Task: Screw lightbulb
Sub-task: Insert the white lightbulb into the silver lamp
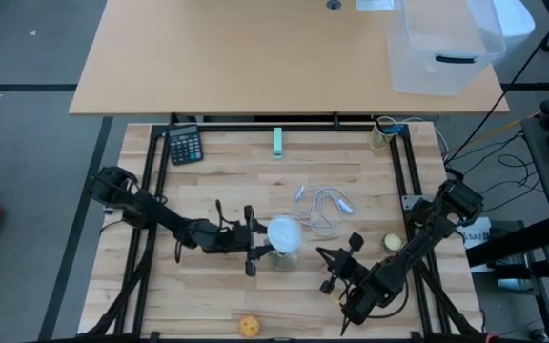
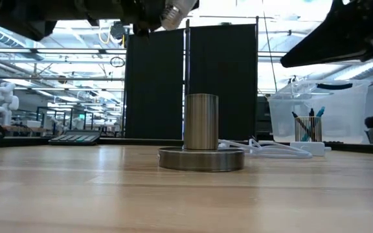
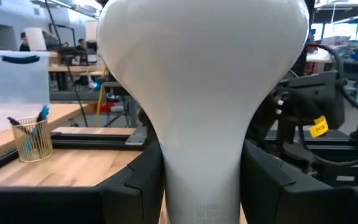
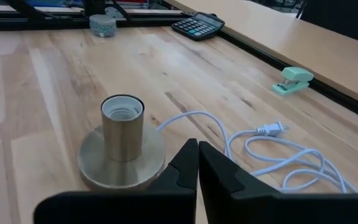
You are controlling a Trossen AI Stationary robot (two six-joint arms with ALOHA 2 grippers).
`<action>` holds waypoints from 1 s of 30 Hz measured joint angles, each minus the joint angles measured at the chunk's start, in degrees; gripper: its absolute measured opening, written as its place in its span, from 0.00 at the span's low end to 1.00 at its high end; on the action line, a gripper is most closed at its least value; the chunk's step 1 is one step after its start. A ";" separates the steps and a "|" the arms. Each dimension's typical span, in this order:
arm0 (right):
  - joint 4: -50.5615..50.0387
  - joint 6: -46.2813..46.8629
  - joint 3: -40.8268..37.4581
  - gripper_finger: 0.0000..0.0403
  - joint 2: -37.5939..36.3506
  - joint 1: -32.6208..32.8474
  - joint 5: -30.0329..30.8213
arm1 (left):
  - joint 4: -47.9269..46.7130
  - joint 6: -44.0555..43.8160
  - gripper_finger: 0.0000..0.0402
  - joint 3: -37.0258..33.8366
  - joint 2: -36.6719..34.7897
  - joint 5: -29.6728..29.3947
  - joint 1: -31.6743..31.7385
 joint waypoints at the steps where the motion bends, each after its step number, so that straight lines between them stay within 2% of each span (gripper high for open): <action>1: 0.74 -0.81 0.00 0.00 0.00 -0.24 0.00 | 0.87 0.01 0.41 0.00 0.65 0.49 0.24; 11: 2.53 -3.84 0.00 0.00 0.00 -1.03 0.76 | 19.72 0.88 0.41 -0.01 12.90 1.66 1.90; 17: 2.49 -3.89 0.00 0.00 0.00 -1.13 0.98 | 21.00 -1.36 0.41 0.82 18.10 1.71 2.81; 23: 2.52 -4.53 0.00 0.00 0.00 -1.29 1.07 | 21.19 -2.16 0.41 2.77 20.15 4.40 3.54; 30: 2.50 -4.74 0.00 0.00 0.00 -1.27 1.08 | 20.99 -2.84 0.41 5.00 23.54 4.59 3.39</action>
